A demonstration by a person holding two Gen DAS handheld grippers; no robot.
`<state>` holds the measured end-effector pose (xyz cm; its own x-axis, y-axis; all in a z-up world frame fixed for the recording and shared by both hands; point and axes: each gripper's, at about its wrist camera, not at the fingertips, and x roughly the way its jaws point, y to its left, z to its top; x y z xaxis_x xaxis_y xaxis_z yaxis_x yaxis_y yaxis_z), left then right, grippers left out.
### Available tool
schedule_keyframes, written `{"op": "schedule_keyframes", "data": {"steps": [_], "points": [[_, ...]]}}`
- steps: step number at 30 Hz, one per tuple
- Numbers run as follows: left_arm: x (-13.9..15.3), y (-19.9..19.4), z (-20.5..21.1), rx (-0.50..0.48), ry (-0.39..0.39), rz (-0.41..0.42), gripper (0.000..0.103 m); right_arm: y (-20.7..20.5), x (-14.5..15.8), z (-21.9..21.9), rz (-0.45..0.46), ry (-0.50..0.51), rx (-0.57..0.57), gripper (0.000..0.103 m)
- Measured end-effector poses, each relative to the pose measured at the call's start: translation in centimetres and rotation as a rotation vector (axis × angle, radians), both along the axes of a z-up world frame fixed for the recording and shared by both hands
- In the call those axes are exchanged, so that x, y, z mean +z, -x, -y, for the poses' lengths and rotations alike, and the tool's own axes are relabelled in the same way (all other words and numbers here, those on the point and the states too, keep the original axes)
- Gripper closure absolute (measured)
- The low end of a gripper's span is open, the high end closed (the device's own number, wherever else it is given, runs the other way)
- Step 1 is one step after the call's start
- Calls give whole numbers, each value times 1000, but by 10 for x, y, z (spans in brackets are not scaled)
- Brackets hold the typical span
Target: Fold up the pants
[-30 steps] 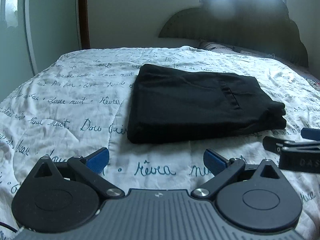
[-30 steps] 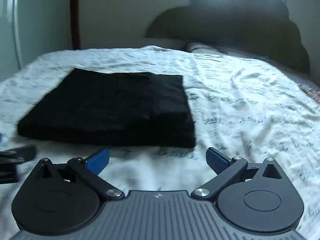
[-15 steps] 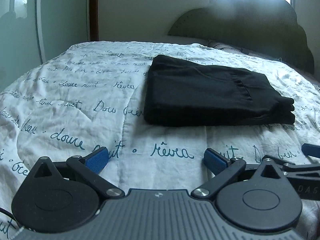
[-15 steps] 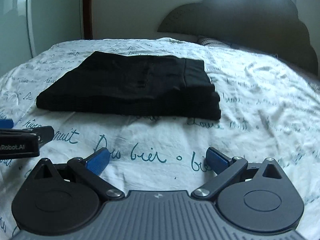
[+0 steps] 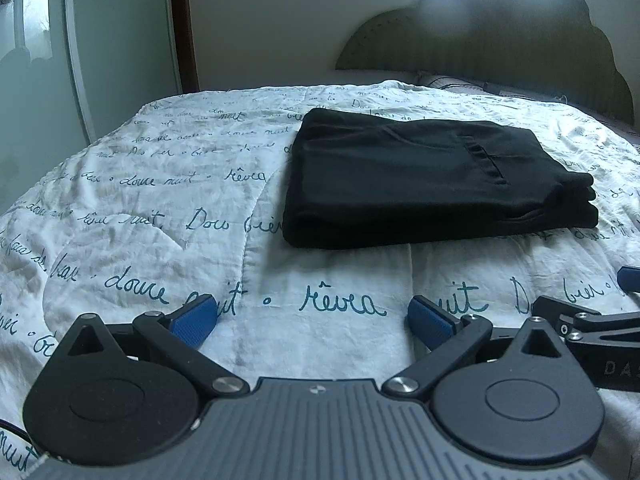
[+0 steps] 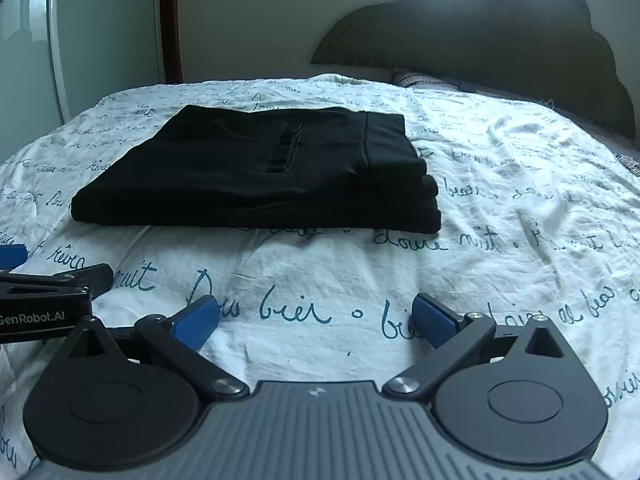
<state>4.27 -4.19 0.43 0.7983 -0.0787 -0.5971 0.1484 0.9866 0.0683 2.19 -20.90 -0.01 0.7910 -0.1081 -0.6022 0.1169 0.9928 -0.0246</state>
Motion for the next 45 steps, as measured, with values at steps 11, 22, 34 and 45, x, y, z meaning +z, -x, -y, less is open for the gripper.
{"op": "schedule_keyframes", "data": {"steps": [11,22,34,45], "points": [[-1,-2,-2,0,18,-11,0,-2,-1,1,-8,-10,4,0],[-1,-2,-2,0,17,-10,0,-1,-1,3,5,-17,-16,0],[-1,-2,-2,0,18,-11,0,-3,-2,3,-6,-21,-10,0],[-1,-3,-2,0,18,-11,0,-3,-1,3,-6,-21,-10,0]]}}
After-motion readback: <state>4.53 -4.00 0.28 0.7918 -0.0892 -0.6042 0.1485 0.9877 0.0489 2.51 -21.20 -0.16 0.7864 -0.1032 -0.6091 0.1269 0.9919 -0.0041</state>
